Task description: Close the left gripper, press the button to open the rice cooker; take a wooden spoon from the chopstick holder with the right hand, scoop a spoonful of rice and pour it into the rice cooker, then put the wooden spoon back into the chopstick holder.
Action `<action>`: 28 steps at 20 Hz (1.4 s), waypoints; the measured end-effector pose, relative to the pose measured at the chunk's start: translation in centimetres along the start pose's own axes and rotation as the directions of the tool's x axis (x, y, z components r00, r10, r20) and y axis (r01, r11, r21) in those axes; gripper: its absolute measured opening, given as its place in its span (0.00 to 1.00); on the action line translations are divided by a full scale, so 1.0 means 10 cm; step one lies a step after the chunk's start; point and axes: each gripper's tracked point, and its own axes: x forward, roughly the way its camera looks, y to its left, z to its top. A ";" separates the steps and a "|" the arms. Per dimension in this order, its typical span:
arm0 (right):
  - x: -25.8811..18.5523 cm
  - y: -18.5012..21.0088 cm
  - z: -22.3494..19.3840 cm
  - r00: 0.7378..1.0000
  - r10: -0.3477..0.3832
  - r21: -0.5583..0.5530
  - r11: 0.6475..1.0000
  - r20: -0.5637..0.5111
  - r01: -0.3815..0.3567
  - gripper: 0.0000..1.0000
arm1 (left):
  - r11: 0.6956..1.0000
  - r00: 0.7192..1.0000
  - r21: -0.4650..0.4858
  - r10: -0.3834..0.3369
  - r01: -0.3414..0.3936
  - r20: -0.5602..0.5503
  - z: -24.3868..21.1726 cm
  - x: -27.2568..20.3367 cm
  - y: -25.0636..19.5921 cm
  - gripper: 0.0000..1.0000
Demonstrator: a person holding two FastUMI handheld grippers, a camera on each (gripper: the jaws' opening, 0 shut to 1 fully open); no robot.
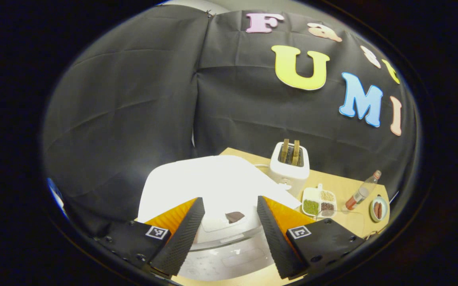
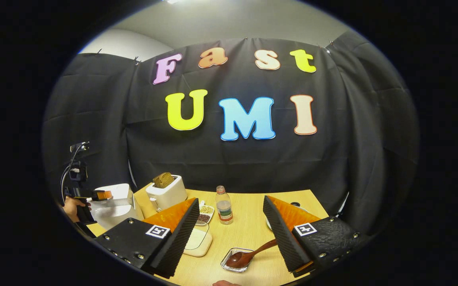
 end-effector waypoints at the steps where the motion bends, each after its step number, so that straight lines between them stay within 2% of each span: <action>1: -0.01 -0.01 0.00 1.000 -0.002 -0.001 1.000 0.001 0.002 0.98 | 1.000 1.000 -0.004 0.000 0.000 -0.006 -0.03 0.00 0.00 0.94; 10: -0.02 -0.08 0.00 1.000 -0.020 0.002 1.000 0.001 0.020 0.98 | 1.000 0.999 0.017 0.016 -0.016 -0.037 -0.19 0.07 0.02 0.94; 12: -0.03 -0.10 -0.01 1.000 -0.022 0.008 1.000 -0.002 0.022 0.98 | 0.999 0.999 0.038 0.038 -0.036 -0.037 -0.22 0.08 0.06 0.93; 16: -0.05 -0.10 -0.06 1.000 -0.024 0.017 1.000 -0.018 0.024 0.98 | 0.997 0.997 0.052 0.061 -0.059 -0.037 -0.24 0.09 0.06 0.88; 19: -0.08 -0.09 -0.08 1.000 -0.023 0.030 0.999 -0.020 0.024 0.98 | 0.996 0.996 0.053 0.074 -0.071 -0.056 -0.25 0.08 0.06 0.91; 23: -0.13 -0.13 -0.01 0.999 -0.034 0.033 0.999 -0.001 0.034 0.98 | 0.998 0.999 0.047 0.031 -0.030 -0.036 -0.15 0.02 0.00 0.87; 24: -0.14 -0.16 0.03 0.999 -0.041 0.032 0.999 0.008 0.041 0.98 | 0.999 1.000 0.038 0.017 -0.017 -0.011 -0.04 -0.02 -0.04 0.90; 26: -0.16 -0.21 0.09 0.998 -0.052 0.035 0.998 0.021 0.052 0.98 | 0.999 0.998 0.033 -0.035 0.033 0.059 0.20 -0.23 -0.25 0.88; 28: -0.18 -0.27 0.17 0.997 -0.067 0.037 0.997 0.037 0.065 0.98 | 0.994 0.985 0.070 -0.094 0.085 0.143 0.50 -0.54 -0.53 0.90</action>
